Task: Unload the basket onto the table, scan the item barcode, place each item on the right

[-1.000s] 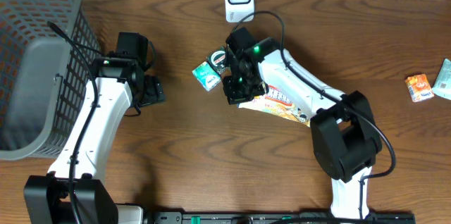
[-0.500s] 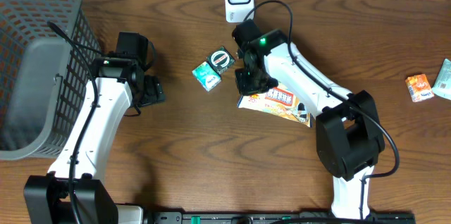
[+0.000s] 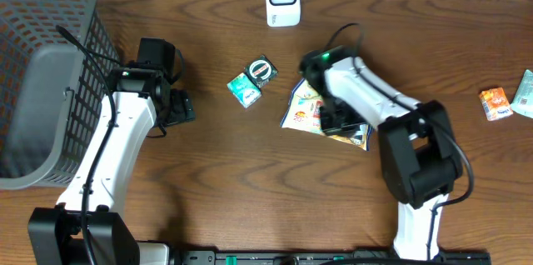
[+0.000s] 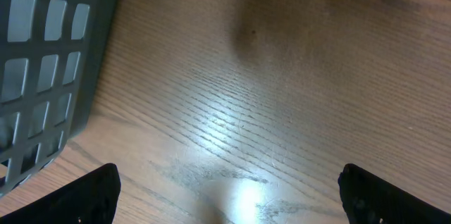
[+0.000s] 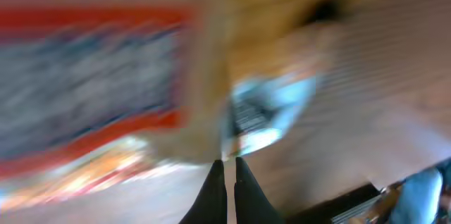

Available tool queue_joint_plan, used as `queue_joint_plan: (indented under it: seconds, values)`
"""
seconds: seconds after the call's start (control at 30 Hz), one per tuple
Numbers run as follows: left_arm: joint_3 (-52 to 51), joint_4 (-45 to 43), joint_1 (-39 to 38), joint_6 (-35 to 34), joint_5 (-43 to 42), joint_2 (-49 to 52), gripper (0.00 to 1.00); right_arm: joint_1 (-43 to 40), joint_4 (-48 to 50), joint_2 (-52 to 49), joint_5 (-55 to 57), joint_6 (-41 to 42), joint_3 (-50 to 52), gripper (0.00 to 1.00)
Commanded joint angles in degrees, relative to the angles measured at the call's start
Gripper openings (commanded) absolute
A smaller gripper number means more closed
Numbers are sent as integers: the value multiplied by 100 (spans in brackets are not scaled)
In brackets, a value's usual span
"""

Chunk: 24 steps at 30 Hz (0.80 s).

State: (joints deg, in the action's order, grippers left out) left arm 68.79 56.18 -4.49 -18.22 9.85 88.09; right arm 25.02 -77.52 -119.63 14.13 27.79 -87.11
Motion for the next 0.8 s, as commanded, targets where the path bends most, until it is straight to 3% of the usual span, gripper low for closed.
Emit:
queue_joint_plan:
  seconds: [0.0,0.17,0.27,0.4,0.5,0.6,0.7,0.77]
  values:
    - [-24,15,20,-76,116,0,98,-468,-219,17,-4,-79,-387,1]
    - [-24,15,20,-76,116,0,98,-776,-826,15,-1379,-1773,-385,2]
    - [-24,13,20,-79,116,0,98,-748,-1003,15,-1635,-1775,-345,10]
    - [-24,15,20,-76,116,0,98,-647,-935,15,-1598,-1781,-116,13]
    - [-24,15,20,-76,116,-2,98,-608,-610,15,-1528,-1779,184,15]
    - [-24,15,20,-76,116,-2,98,-612,-111,15,-1266,-1589,527,11]
    - [-24,15,20,-79,116,-2,98,-651,339,15,-977,-1261,761,14]
    - [-24,13,20,-79,116,0,98,-732,702,15,-614,-1010,769,24]
